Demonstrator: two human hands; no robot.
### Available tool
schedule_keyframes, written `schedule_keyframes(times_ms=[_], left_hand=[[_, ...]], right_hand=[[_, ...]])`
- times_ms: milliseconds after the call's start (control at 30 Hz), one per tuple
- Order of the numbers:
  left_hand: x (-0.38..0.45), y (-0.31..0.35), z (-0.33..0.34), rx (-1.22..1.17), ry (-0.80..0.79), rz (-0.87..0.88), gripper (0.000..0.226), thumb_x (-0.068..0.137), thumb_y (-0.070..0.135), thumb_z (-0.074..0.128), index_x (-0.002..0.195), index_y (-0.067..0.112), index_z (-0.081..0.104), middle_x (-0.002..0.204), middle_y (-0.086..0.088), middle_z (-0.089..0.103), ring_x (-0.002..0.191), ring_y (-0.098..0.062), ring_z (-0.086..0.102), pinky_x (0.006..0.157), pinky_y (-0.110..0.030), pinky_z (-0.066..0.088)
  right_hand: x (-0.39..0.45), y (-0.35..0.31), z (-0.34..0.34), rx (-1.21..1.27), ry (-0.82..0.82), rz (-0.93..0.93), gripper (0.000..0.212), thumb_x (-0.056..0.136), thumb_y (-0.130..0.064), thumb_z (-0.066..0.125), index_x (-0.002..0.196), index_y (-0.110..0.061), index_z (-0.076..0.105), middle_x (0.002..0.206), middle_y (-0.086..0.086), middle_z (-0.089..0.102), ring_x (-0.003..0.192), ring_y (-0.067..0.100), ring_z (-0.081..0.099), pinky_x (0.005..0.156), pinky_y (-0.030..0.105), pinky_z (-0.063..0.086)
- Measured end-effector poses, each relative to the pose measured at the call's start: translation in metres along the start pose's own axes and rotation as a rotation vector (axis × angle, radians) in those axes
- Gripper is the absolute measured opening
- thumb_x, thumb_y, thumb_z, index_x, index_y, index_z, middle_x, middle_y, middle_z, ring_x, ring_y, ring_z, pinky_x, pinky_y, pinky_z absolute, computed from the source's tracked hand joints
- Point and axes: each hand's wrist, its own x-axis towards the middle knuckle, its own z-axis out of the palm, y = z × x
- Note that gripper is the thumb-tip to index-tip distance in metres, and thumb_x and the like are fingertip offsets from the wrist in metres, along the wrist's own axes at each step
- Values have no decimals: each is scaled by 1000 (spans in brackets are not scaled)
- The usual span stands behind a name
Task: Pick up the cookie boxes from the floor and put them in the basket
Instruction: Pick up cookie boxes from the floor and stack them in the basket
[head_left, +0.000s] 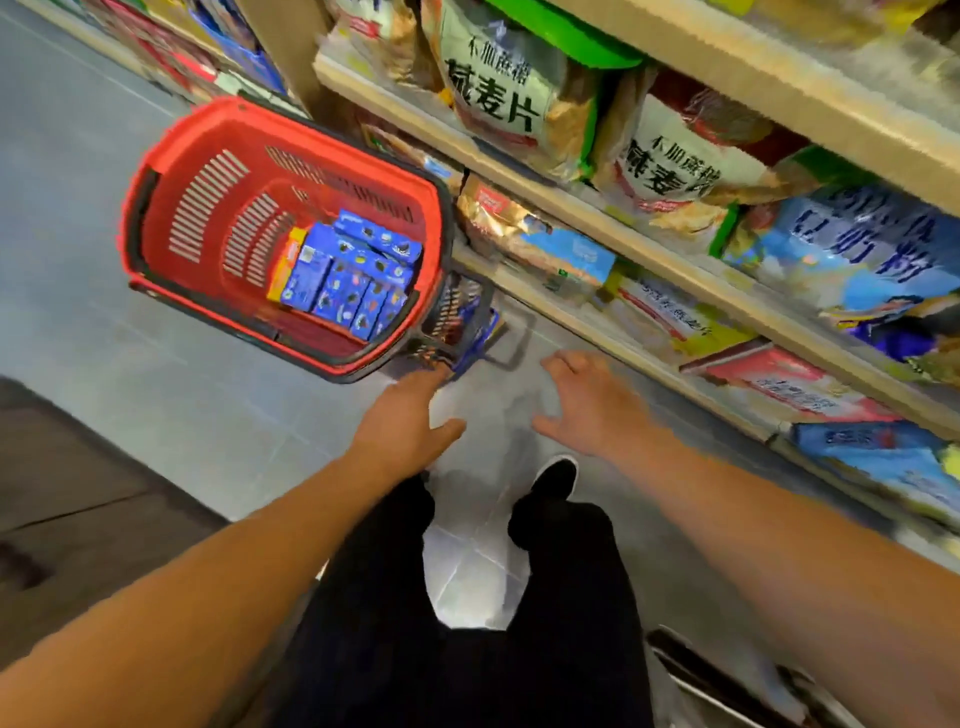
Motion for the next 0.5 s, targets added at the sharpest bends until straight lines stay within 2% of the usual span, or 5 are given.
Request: schedule_keyframes(times_ms=[133,267,433,500], left_hand=[[25,-48,59,33,-17,-72,74,82,43,69,144,15,39,146,-8,45,131,-27,44,107,-34,35],[77,-113,123,51,-15,-78,75,83,44,67,146,15,37,147,-8,43,133,-27,41,109,-35,35],[183,-198,208,125,-26,-78,76,79,42,71,142,14,40,143,-12,46,127,-34,46,105,-35,36],[224,-220,230,120,-4,-82,83,72,52,68,140,13,41,140,-14,48,124,-36,48,103,-38,40]], right_hand=[[50,12,53,-28,-20,-55,81,82,-52,67,147,-16,36,149,8,38,137,29,34,110,35,30],[123,20,126,-96,-78,-74,81,84,-54,64,149,-18,32,154,6,31,140,27,29,112,33,27],[245,45,216,-121,-54,-82,80,80,-51,69,146,-17,38,149,7,37,138,28,33,113,32,27],[284,56,235,-162,-21,-101,78,79,-50,70,141,-14,42,143,11,44,131,31,40,108,34,32]])
